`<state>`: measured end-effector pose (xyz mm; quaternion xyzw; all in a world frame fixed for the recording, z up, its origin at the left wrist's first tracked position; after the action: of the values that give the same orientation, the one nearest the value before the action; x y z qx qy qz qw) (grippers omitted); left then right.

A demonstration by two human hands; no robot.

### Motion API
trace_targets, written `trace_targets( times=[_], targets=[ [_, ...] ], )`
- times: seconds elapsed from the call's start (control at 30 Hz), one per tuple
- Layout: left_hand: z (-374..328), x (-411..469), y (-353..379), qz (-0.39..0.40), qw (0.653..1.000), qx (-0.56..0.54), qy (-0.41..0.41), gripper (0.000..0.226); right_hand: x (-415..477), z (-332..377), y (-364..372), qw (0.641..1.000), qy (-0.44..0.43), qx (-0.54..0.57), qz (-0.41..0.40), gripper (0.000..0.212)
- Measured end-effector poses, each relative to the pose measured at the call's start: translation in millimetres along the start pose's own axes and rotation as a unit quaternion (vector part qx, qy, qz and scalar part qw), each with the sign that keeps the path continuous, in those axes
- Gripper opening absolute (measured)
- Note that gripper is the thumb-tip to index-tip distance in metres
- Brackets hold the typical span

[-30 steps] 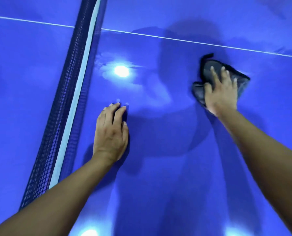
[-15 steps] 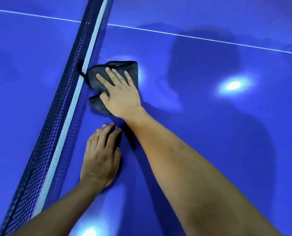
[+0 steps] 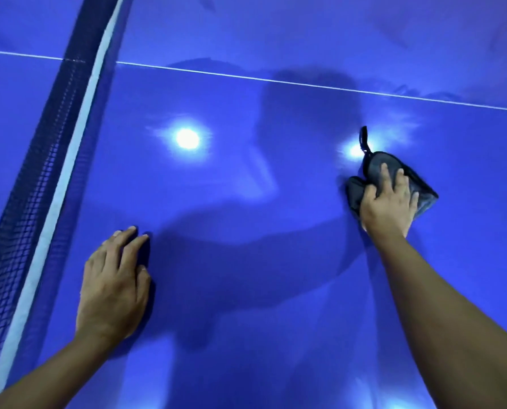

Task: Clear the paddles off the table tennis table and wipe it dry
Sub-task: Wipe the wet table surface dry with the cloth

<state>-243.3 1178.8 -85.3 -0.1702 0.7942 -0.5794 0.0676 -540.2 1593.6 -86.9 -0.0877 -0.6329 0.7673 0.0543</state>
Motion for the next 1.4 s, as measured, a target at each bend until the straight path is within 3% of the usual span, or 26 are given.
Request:
trace_targets(
  times=[0.13,0.23,0.4,0.53,0.63,0.73,0.97,1.13,1.23,1.33,1.4],
  targets=[
    [3.4,-2.6,-1.2,0.0,1.0,-0.008,0.006,0.05,-23.5,39.9,7.6,0.999,-0.031,-0.018,0.009,0.069],
    [2.0,-21.2,-5.5,-0.002,1.0,-0.026,-0.017,0.055,-70.1,128.2,26.0,0.987,-0.158,-0.02,-0.011,0.07],
    [5.6,-104.1,-11.3,0.028,1.0,0.006,-0.012,0.055,-220.0,307.4,71.1,0.929,-0.367,-0.006,0.046,0.07],
    [9.7,-122.1,-8.1,0.035,0.999,0.001,0.01,0.054,-310.1,374.6,93.5,0.876,-0.472,-0.036,0.089,0.065],
    [9.3,-119.3,-9.2,0.038,0.999,0.005,-0.004,0.056,-303.2,360.8,87.4,0.877,-0.472,-0.029,0.081,0.062],
    [7.6,-119.1,-9.5,0.047,0.999,0.018,-0.002,0.057,-267.0,294.2,72.6,0.915,-0.4,0.014,0.045,0.066],
    [6.0,-119.9,-9.0,0.055,0.998,0.003,-0.014,0.058,-147.7,49.7,10.3,0.991,-0.13,-0.027,0.036,0.064],
    [4.5,-120.5,-11.5,0.052,0.998,-0.001,-0.019,0.059,-129.2,4.1,4.1,0.999,0.04,-0.025,0.026,0.062],
    [4.8,-121.7,-11.7,0.06,0.998,0.009,-0.019,0.059,-151.4,55.2,16.2,0.999,0.003,-0.029,0.019,0.064],
    [4.3,-121.7,-12.3,0.059,0.998,0.01,-0.025,0.059,-195.3,147.2,35.9,0.986,-0.163,-0.043,0.01,0.066],
    [3.5,-121.6,-12.6,0.05,0.998,0.013,-0.026,0.059,-242.3,219.5,52.6,0.957,-0.287,-0.031,0.008,0.068]
  ],
)
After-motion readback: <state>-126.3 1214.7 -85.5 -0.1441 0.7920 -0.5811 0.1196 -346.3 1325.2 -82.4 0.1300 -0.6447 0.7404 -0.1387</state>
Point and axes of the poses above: each hand's wrist, its own x-axis towards the middle knuckle, its own y-axis out of the palm, z = x × y, the point moved 5 cm from there along x, towards the middle knuckle, and after that the axes turned 1 degree about z, right-handed, at the moved point
